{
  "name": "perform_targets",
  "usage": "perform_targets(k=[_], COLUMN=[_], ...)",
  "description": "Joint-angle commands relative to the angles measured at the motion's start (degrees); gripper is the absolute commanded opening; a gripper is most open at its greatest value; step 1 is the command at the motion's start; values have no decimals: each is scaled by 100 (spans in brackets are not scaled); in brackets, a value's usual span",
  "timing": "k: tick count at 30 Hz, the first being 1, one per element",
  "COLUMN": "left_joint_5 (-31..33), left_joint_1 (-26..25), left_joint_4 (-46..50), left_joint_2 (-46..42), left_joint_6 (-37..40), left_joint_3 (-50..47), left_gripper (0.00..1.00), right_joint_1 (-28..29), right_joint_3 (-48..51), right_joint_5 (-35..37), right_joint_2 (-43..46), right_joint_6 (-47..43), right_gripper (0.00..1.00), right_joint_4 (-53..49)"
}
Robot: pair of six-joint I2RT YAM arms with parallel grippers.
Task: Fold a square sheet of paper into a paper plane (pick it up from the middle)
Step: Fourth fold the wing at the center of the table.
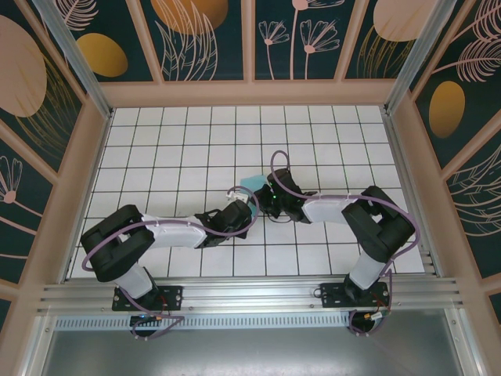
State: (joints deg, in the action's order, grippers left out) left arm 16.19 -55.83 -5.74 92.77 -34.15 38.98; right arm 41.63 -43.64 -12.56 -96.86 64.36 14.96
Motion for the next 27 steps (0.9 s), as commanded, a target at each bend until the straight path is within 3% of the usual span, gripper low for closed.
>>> perform_targets(k=[1, 5, 12, 14, 19, 24, 27], left_joint_5=[209, -325, -1159, -1297, -1802, -2037, -2203], left_joint_1=[25, 120, 519, 583, 815, 931, 1050], left_joint_4=[2, -533, -1299, -1471, -2039, -2161, -2578], left_joint_2=[-70, -399, -672, -788, -889, -856, -905], left_joint_6=[-244, -285, -345, -396, -652, -909, -1198], left_joint_3=[-187, -530, -1012, -1184, -1591, -1721, -2030], left_gripper=[0, 0, 0, 0, 0, 0, 0], right_joint_1=[-48, -139, -460, -532, -545, -468, -405], right_joint_3=[-203, -69, 385, 404, 132, -201, -414], right_joint_5=[42, 4, -528, -767, -1346, -1706, -1829], right_joint_2=[380, 909, 1649, 1673, 1215, 606, 284], right_joint_6=[-651, -1266, -1817, -1976, -2336, -2631, -2744], right_gripper=[30, 43, 48, 46, 28, 16, 16], right_joint_4=[-355, -546, -336, -318, -491, -560, -538])
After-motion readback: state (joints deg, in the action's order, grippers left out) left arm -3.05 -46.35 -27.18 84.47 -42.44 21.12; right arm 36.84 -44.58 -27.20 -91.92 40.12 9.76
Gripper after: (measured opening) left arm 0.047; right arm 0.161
